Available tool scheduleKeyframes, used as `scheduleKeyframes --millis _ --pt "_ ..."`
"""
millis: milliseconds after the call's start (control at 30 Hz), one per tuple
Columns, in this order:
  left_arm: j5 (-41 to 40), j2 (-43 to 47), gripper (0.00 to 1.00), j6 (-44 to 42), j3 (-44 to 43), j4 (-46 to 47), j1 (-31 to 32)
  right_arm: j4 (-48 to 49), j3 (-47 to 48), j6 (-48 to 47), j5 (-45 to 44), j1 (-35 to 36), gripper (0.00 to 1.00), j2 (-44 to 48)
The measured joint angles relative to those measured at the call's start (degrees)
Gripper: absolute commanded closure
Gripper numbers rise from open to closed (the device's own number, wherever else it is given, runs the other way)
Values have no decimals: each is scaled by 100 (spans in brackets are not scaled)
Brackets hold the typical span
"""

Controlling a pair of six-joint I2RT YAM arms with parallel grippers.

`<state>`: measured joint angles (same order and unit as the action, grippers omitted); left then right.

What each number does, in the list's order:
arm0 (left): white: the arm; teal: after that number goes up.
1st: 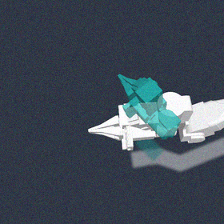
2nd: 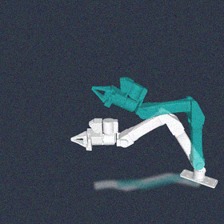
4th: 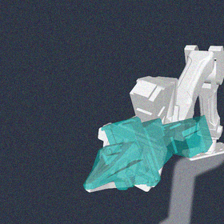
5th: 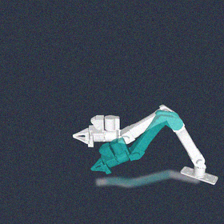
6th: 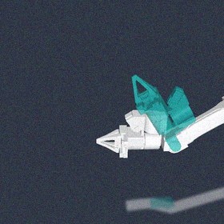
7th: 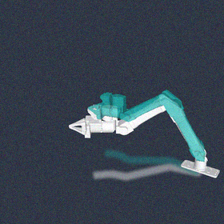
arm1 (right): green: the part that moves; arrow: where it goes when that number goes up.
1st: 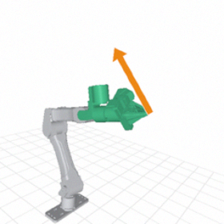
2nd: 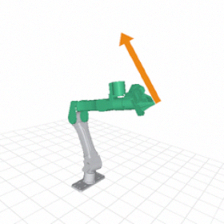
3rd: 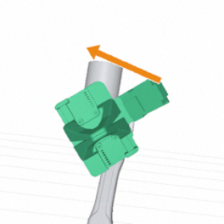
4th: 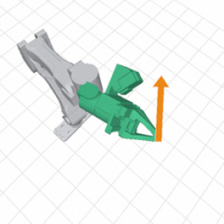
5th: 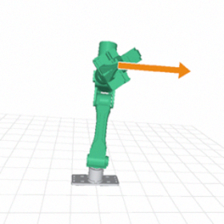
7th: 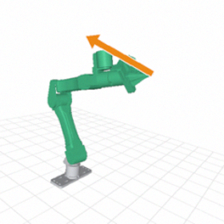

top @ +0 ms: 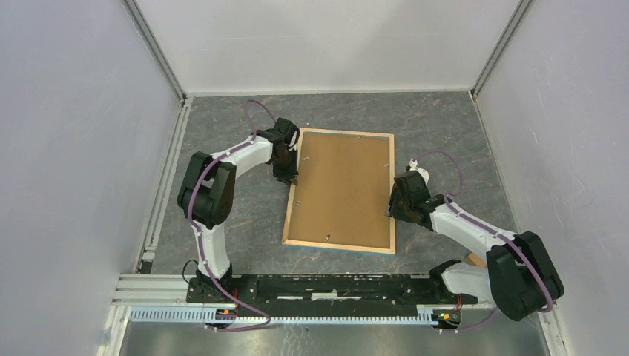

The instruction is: Put the photo into the frame

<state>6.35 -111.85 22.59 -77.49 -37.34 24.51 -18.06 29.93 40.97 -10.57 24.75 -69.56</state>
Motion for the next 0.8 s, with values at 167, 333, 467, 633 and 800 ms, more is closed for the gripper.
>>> scheduleKeyframes --millis 167,333,467,633,800 --pt "0 0 98 0 0 0 0 83 0 33 7 0 48 -94" --pt "0 0 98 0 0 0 0 129 2 44 0 0 56 -107" --pt "0 0 98 0 0 0 0 177 -2 118 -9 11 66 -107" --pt "-2 0 98 0 0 0 0 192 -7 184 -31 26 71 -101" --pt "-2 2 98 0 0 0 0 149 -11 186 -96 26 70 -48"
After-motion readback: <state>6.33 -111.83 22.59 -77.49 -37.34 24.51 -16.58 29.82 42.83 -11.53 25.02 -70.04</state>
